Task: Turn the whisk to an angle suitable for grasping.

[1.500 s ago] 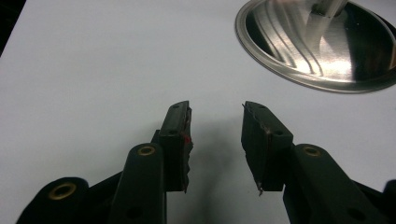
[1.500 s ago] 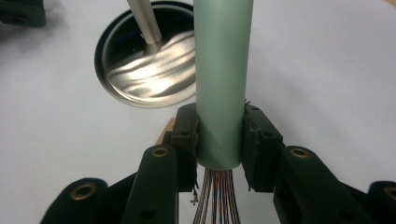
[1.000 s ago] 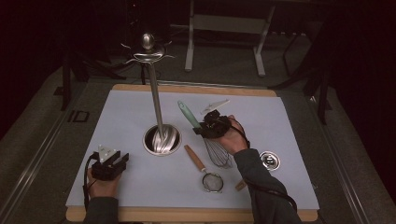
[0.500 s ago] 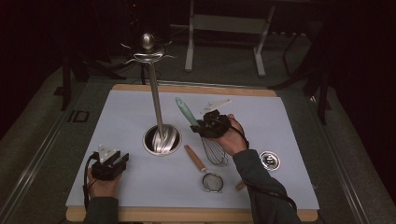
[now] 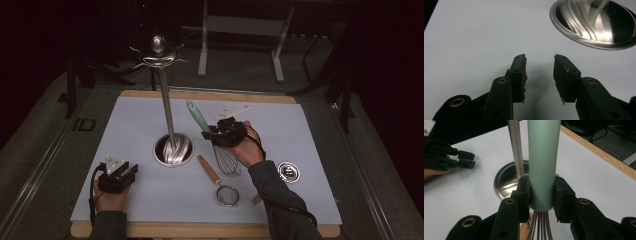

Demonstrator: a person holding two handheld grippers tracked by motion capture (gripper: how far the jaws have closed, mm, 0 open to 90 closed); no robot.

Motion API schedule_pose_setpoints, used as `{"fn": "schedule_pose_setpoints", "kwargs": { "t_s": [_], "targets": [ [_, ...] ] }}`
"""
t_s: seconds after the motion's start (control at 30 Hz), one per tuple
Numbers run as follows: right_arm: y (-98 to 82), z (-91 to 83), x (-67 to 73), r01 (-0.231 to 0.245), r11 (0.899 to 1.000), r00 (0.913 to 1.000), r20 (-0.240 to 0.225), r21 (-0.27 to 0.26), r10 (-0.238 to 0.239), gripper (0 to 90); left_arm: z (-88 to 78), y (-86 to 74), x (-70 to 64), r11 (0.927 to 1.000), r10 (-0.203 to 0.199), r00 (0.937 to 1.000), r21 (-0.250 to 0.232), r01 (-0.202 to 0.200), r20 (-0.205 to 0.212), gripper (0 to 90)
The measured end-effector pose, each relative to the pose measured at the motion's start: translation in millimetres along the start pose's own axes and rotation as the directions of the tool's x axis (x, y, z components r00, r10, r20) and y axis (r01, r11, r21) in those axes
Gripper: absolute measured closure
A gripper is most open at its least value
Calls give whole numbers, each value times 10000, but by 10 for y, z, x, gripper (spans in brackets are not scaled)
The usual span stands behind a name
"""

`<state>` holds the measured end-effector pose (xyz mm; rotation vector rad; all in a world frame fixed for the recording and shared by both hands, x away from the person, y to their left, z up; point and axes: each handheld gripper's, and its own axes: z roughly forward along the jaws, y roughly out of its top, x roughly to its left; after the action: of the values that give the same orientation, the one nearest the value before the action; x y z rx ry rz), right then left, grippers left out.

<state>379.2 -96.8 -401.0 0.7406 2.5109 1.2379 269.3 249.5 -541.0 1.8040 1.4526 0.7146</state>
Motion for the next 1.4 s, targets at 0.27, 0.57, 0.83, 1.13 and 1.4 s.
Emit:
{"fn": "schedule_pose_setpoints", "kwargs": {
  "t_s": [0.27,0.57,0.83,1.13,1.4],
  "targets": [
    [37,-38,35,68,9994,10000,-6,-332,-68,690,1,0,0,10000,-3,10000,-6,3,-3,622],
    [78,-73,82,92,9984,9999,-66,-563,-96,690,1,1,0,10000,11,10000,24,-11,-6,622],
    [146,-99,145,150,9964,9998,-88,-830,-158,690,2,2,2,10000,22,10000,47,-22,1,622],
    [228,-128,233,306,9939,9994,-142,-1057,-323,690,0,1,2,10000,2,10000,17,-2,18,621],
    [263,-139,268,377,9923,9990,-175,-1184,-400,690,0,1,0,10000,31,10000,23,-31,8,621]
  ]
}}
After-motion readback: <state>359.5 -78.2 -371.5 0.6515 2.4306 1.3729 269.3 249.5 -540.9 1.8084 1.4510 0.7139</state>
